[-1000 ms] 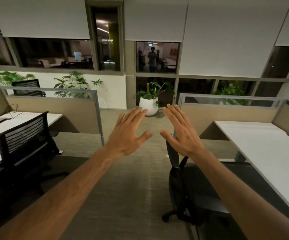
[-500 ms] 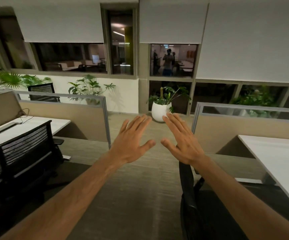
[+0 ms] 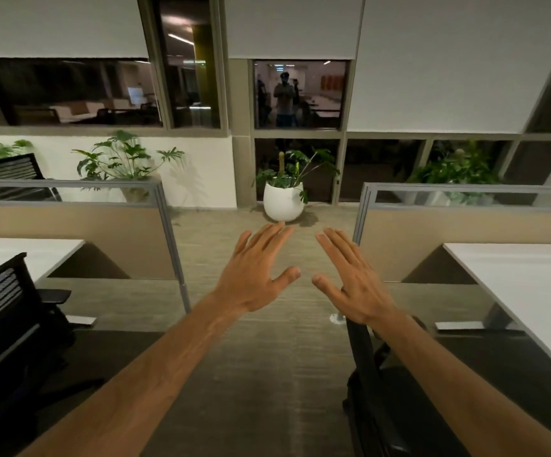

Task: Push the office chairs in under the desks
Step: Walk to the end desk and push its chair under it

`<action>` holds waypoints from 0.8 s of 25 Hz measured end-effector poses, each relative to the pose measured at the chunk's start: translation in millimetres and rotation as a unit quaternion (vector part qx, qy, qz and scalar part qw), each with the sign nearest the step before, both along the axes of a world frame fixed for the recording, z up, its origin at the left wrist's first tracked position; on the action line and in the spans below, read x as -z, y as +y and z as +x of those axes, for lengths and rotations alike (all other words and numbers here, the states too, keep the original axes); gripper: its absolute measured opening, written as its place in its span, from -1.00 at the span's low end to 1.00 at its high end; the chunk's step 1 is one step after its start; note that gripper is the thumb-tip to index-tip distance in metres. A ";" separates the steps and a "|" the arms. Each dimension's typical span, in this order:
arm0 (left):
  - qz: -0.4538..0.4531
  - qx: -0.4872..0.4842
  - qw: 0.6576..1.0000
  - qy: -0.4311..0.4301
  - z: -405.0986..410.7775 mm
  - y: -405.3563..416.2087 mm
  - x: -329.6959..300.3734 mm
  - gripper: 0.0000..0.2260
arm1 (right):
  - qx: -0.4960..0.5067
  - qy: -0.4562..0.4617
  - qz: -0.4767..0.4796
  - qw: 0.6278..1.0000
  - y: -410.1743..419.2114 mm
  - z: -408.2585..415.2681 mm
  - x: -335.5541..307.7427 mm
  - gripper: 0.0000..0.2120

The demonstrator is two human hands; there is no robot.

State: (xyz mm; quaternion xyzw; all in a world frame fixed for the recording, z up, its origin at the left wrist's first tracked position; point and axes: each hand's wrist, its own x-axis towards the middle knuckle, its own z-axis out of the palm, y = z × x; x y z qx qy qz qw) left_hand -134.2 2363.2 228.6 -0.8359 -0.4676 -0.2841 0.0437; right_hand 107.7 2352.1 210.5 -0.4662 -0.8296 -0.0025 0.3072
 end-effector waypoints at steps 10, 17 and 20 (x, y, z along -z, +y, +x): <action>-0.098 0.171 0.979 0.049 64.4 170.6 62.9 -0.28 | 0.155 0.031 -0.081 0.984 90.4 40.4 61.0 -0.27; -0.149 0.253 0.954 0.067 149.4 235.5 119.7 -0.32 | 0.252 0.018 -0.141 0.957 113.9 98.2 108.4 -0.27; -0.177 0.306 0.931 0.094 191.7 276.1 151.6 -0.32 | 0.312 0.043 -0.191 0.930 124.1 124.2 136.9 -0.26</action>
